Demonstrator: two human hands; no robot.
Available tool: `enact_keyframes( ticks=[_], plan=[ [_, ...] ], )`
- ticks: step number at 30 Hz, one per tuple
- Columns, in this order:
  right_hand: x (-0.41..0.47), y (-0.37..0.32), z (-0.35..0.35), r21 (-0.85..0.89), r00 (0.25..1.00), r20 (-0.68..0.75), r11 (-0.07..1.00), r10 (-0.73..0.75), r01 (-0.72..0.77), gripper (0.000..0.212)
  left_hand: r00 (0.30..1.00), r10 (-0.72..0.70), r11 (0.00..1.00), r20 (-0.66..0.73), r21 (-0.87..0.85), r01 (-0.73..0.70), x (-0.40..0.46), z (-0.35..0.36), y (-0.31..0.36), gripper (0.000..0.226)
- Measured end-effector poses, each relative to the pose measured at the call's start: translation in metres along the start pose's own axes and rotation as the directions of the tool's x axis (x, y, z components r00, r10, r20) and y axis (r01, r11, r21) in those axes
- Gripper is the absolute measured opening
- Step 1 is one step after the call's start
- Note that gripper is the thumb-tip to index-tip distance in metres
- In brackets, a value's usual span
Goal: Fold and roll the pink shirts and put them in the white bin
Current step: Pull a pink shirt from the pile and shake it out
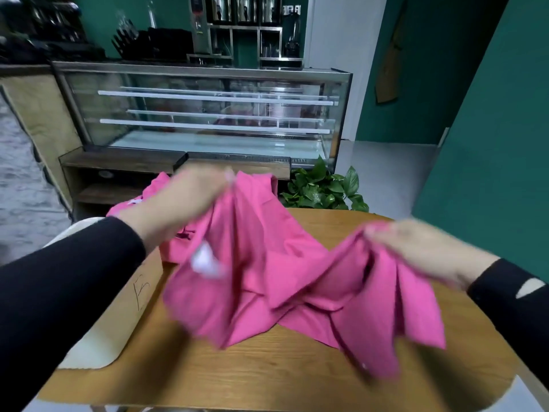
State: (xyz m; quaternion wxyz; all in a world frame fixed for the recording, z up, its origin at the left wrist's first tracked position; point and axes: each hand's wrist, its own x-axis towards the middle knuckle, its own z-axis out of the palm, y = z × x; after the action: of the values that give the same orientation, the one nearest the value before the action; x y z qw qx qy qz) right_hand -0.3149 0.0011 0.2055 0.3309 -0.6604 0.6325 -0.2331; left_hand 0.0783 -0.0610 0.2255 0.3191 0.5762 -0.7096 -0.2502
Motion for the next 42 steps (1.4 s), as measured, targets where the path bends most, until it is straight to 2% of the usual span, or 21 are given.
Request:
enact_keyframes(
  ticks=[1, 2, 3, 4, 6, 7, 9, 13, 15, 17, 21, 24, 26, 29, 31, 36, 42],
  plan=[
    [0.008, -0.001, -0.012, 0.318, 0.961, -0.265, 0.948, 0.078, 0.011, 0.052, 0.963, -0.094, 0.98, -0.252, -0.195, 0.044, 0.016, -0.018, -0.001, 0.042],
    [0.016, -0.003, -0.026, 0.591, 0.87, -0.433, 0.803, 0.236, 0.077, 0.04, 0.914, -0.181, 0.929, -0.364, -0.368, 0.037, 0.028, -0.032, 0.002, 0.036],
    [0.022, -0.003, -0.038, 0.743, 0.809, -0.464, 0.656, 0.362, 0.132, 0.028, 0.884, -0.21, 0.889, -0.418, -0.458, -0.005, 0.033, -0.04, 0.008, 0.03],
    [0.026, 0.001, -0.045, 0.805, 0.801, -0.423, 0.582, 0.424, 0.117, 0.02, 0.864, -0.233, 0.862, -0.445, -0.506, -0.028, 0.031, -0.038, 0.022, 0.029],
    [0.027, 0.015, -0.04, 0.806, 0.873, -0.251, 0.589, 0.418, -0.05, 0.015, 0.89, -0.183, 0.844, -0.418, -0.53, -0.075, 0.023, -0.022, 0.046, 0.042],
    [0.024, 0.021, -0.031, 0.786, 0.896, -0.175, 0.606, 0.409, -0.123, 0.013, 0.918, -0.115, 0.885, -0.38, -0.459, -0.079, 0.016, -0.01, 0.054, 0.042],
    [0.014, 0.031, -0.009, 0.764, 0.926, -0.055, 0.613, 0.373, -0.201, 0.018, 0.929, -0.075, 0.947, -0.362, -0.317, -0.047, 0.011, 0.011, 0.053, 0.034],
    [-0.019, 0.025, 0.031, 0.747, 0.947, 0.224, 0.584, 0.228, -0.317, 0.033, 0.939, -0.014, 0.999, -0.343, -0.047, -0.002, 0.0, 0.05, 0.034, 0.051],
    [-0.034, 0.018, 0.048, 0.747, 0.939, 0.319, 0.575, 0.131, -0.334, 0.046, 0.952, 0.067, 0.998, -0.299, 0.013, -0.066, -0.007, 0.072, 0.029, 0.054],
    [-0.046, 0.007, 0.057, 0.763, 0.929, 0.358, 0.545, 0.091, -0.347, 0.049, 0.97, 0.104, 0.994, -0.22, -0.006, -0.108, -0.016, 0.089, 0.026, 0.049],
    [-0.056, -0.004, 0.073, 0.835, 0.93, 0.361, 0.42, 0.071, -0.356, 0.044, 0.99, 0.133, 0.977, 0.035, -0.171, -0.126, -0.047, 0.123, 0.041, 0.01],
    [-0.059, -0.011, 0.09, 0.905, 0.949, 0.313, 0.293, 0.03, -0.308, 0.046, 0.971, 0.156, 0.926, 0.18, -0.369, -0.081, -0.068, 0.151, 0.047, 0.031],
    [-0.06, -0.013, 0.099, 0.938, 0.961, 0.276, 0.21, 0.022, -0.274, 0.042, 0.958, 0.212, 0.928, 0.191, -0.346, -0.137, -0.082, 0.166, 0.048, 0.032],
    [-0.06, -0.009, 0.106, 0.966, 0.973, 0.215, 0.127, 0.079, -0.223, 0.033, 0.96, 0.239, 0.917, 0.146, -0.358, -0.174, -0.095, 0.176, 0.042, 0.014],
    [-0.059, -0.005, 0.107, 0.975, 0.975, 0.183, 0.103, 0.122, -0.196, 0.031, 0.966, 0.224, 0.893, 0.125, -0.424, -0.152, -0.1, 0.175, 0.034, 0.018],
    [-0.059, -0.002, 0.103, 0.987, 0.972, 0.137, 0.055, 0.191, -0.15, 0.03, 0.965, 0.26, 0.851, 0.034, -0.48, -0.213, -0.11, 0.165, 0.03, 0.023],
    [-0.057, 0.0, 0.105, 0.987, 0.97, 0.16, -0.027, 0.181, -0.158, 0.034, 0.96, 0.241, 0.874, 0.144, -0.463, -0.15, -0.119, 0.166, 0.025, 0.026]
  ],
)
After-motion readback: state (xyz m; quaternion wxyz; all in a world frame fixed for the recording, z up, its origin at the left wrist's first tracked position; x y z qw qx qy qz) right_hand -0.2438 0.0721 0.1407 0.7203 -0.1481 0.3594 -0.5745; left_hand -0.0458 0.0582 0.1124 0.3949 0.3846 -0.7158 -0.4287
